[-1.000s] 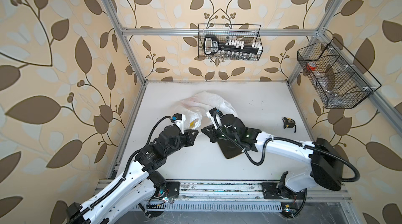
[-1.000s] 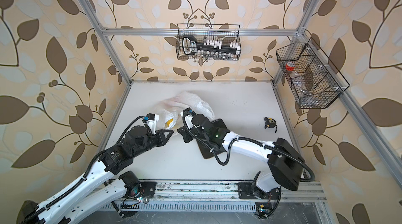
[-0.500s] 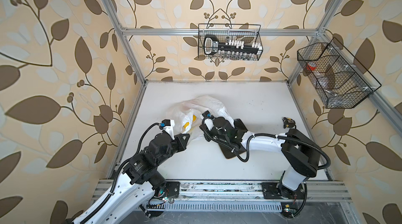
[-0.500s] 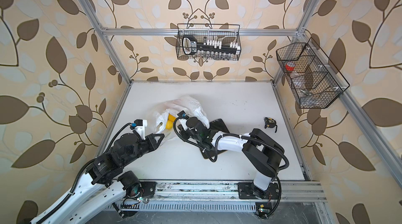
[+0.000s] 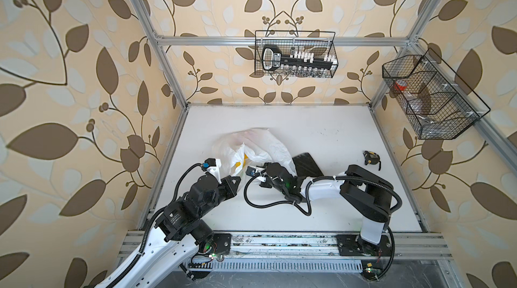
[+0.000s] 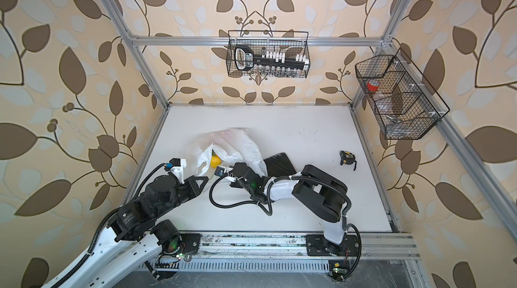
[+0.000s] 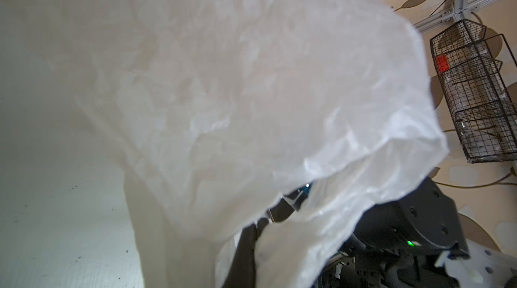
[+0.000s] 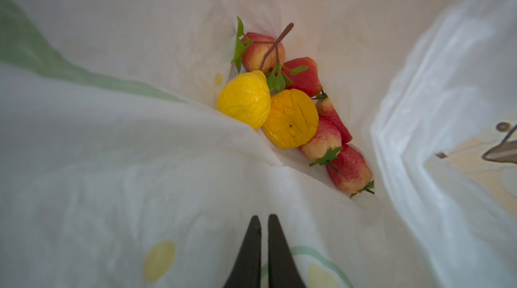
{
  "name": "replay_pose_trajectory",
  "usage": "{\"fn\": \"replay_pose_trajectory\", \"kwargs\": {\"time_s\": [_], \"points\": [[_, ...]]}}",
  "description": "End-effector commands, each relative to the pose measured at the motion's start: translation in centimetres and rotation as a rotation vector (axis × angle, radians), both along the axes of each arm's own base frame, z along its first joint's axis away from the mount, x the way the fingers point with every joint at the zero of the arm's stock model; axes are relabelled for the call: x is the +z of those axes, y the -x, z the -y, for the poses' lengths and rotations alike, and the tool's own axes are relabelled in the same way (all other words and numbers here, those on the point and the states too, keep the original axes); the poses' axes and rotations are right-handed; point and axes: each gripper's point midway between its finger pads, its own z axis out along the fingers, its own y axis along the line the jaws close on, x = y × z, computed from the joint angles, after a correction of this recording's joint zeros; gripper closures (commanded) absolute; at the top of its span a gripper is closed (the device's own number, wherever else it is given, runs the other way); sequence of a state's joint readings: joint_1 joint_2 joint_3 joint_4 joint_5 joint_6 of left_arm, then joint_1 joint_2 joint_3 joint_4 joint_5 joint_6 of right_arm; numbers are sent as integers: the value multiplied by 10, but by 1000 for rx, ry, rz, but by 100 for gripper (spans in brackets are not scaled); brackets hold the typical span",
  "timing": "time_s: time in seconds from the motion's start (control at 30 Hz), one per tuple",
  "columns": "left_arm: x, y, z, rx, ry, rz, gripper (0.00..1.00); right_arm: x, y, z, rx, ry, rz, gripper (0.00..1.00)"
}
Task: Take fruits out of the plastic bag
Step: Pick up the fruit from the plastic bag.
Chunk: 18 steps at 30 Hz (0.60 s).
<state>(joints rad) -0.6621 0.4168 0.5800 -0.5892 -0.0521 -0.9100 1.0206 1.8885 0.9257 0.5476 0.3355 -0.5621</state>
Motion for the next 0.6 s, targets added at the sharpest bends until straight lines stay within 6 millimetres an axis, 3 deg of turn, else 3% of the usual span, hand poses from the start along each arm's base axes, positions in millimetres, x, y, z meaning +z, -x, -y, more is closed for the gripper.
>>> {"fn": "replay_pose_trajectory", "kwargs": {"time_s": [0.0, 0.13, 0.37, 0.57], "points": [[14, 6, 1, -42, -8, 27, 100, 7, -14, -7, -9, 73, 99, 79], [21, 10, 3, -80, -31, 50, 100, -2, -18, -15, -9, 123, 119, 69], [27, 14, 2, -117, -73, 64, 100, 3, -27, -21, -57, 132, 122, 62], [26, 20, 1, -144, -76, 67, 100, -11, -40, -23, -133, 143, -33, 60]]}}
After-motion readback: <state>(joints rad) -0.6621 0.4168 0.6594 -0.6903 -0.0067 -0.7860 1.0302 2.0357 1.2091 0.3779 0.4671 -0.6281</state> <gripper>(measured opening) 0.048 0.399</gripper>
